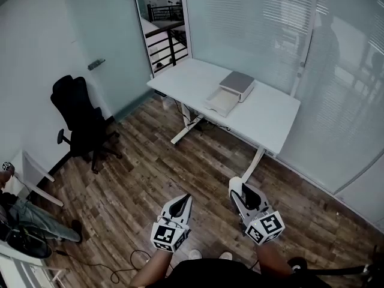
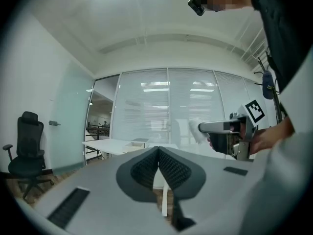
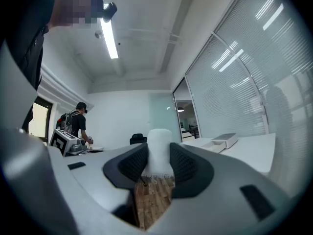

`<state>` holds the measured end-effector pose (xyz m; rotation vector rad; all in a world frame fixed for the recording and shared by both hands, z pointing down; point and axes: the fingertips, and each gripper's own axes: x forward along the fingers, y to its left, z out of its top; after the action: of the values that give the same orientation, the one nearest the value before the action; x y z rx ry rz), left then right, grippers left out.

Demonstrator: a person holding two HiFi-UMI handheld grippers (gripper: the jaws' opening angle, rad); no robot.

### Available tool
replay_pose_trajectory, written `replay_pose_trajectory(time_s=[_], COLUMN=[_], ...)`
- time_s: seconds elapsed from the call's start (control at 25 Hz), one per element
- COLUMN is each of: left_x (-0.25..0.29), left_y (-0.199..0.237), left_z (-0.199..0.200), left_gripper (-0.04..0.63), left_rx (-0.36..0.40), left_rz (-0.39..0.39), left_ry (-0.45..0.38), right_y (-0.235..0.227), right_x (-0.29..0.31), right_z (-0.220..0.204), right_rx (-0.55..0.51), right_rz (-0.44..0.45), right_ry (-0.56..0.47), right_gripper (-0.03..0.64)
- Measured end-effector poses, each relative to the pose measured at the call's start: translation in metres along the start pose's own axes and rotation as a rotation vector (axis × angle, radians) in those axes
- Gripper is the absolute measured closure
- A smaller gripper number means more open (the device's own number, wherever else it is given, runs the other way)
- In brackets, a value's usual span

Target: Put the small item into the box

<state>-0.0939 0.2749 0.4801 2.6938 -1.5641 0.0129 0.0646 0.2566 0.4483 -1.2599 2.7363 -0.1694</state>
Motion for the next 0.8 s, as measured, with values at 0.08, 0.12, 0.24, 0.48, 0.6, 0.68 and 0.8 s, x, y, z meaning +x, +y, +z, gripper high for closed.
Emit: replay_pose_trajectory(time_s=[0.08,0.12,0.24,0.48,0.6,0.68,0.8], left_x=[-0.002,-0.004,-0.01,-0.016,-0.017,-0.014,-0.002], left_y=[0.005,0.007,0.017,0.039,0.046,0.052,0.064], left_z=[0.002,0.002,0.002,0.003,-0.002,-0.004,-0.008], left_gripper=[0.581,0.581,0.581,0.581,0.581,0.581,0.581], left_rx=[0.007,0.007,0.008,0.034,0.041,0.043,0.038], left_rz=[-0.005,-0.007,-0.016,-0.047,-0.049,-0.052,-0.062], left_ry=[0.001,0.003,0.002,-0.013,-0.009,-0.002,0.007], right_y=[0.003,0.005,0.012,0.022,0.025,0.021,0.013], right_x=[0.005,0.008,0.016,0.033,0.04,0.046,0.062], right_z=[0.005,0.006,0.01,0.009,0.003,0.001,0.0], right_rx=[-0.005,-0.004,0.015,0.011,0.014,0.024,0.022], right_rz=[-0.005,-0.008,-0.018,-0.051,-0.053,-0.06,-0.067], right_ry=[-0.013,-0.019,-0.038,-0.082,-0.084,-0.091,-0.097], right_gripper=[0.465,0.465,0.463,0.46,0.46,0.46,0.46])
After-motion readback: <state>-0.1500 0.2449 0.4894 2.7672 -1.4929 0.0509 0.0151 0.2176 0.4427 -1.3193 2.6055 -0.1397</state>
